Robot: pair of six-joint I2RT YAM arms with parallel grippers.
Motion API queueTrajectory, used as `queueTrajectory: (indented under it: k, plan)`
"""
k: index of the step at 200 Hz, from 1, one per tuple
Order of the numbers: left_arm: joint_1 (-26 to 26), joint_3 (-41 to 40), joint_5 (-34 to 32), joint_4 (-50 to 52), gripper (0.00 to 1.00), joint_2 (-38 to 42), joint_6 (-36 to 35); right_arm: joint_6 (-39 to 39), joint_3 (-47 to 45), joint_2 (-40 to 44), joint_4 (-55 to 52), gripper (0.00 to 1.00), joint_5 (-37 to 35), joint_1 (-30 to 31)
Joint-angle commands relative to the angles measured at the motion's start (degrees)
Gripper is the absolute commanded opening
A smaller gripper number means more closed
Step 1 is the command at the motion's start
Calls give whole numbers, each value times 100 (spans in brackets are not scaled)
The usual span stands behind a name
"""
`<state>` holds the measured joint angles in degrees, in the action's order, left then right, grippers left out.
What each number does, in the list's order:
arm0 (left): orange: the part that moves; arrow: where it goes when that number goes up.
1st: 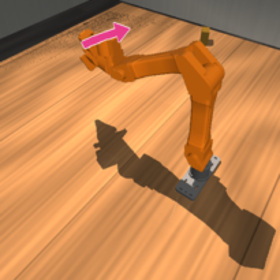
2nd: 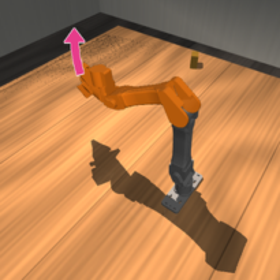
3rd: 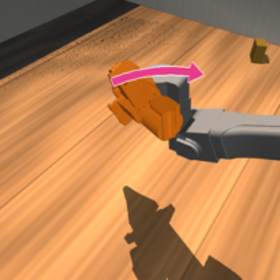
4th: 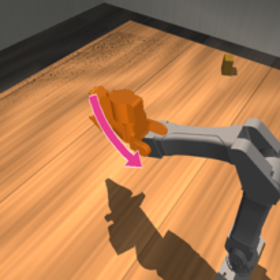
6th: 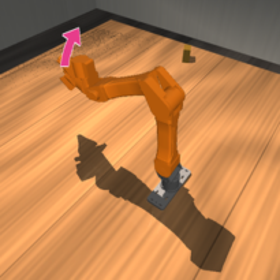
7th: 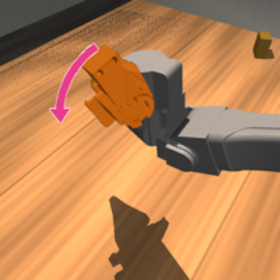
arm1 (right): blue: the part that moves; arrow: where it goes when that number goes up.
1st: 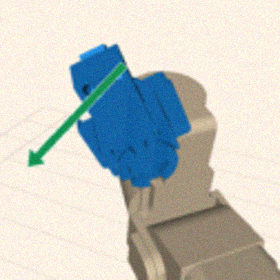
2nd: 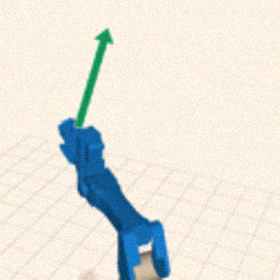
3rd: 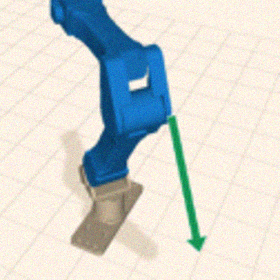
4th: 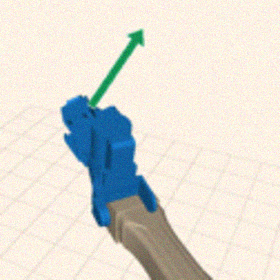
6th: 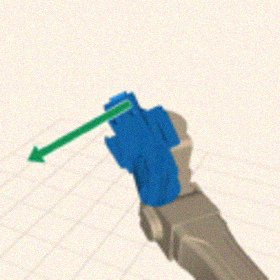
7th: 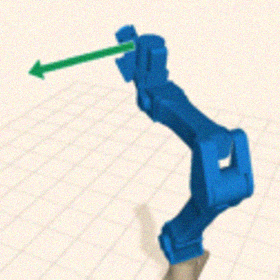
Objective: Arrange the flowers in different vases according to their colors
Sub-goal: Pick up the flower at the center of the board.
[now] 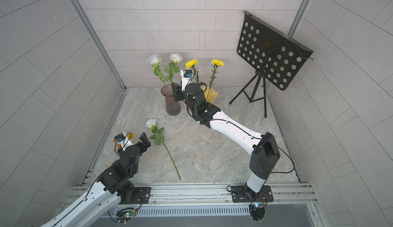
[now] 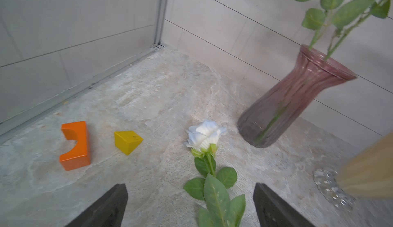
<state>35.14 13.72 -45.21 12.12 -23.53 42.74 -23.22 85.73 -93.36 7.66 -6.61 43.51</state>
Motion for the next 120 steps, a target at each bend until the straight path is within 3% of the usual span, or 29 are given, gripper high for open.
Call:
queueTrajectory:
  k: [1,14,52,120]
  plan:
    - [-33,228,-1242,975,100,64,1104,-241,-796,312,-1066,51,600,123]
    - [-32,281,-1469,1270,100,37,1384,-219,-1211,433,-1335,51,817,259]
    - [-29,219,-1179,901,100,33,1066,-38,-1656,-89,-1908,52,1101,870]
    - [-33,181,-1162,862,100,47,974,99,-508,-1929,-2466,52,1338,1603]
